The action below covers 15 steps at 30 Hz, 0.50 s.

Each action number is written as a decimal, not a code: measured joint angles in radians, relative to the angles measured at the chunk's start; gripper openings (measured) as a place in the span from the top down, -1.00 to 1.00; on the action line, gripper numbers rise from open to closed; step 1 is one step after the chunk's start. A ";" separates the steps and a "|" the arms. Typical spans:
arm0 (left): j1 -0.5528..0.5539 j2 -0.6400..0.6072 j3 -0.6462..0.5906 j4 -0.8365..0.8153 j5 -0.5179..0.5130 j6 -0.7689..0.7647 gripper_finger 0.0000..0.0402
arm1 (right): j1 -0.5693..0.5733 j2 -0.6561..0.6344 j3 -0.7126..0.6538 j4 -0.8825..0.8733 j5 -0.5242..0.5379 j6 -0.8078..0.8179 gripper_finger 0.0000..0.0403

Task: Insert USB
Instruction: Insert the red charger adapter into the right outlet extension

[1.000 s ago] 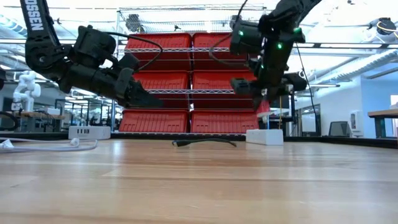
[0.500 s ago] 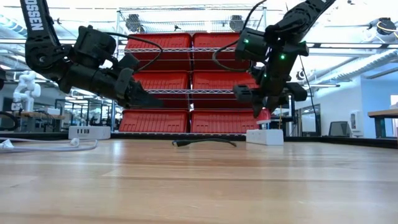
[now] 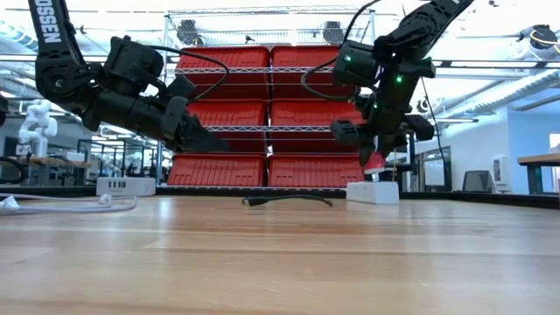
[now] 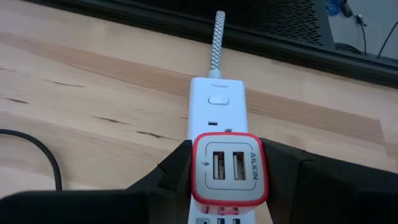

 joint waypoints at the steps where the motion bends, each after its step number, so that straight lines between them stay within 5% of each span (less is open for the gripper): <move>1: 0.000 0.000 0.000 0.000 0.000 0.000 0.94 | 0.000 0.000 0.000 0.007 0.000 0.000 0.42; 15: 0.000 0.000 0.000 -0.002 0.000 0.001 0.94 | 0.000 0.000 -0.042 0.064 0.000 0.005 0.42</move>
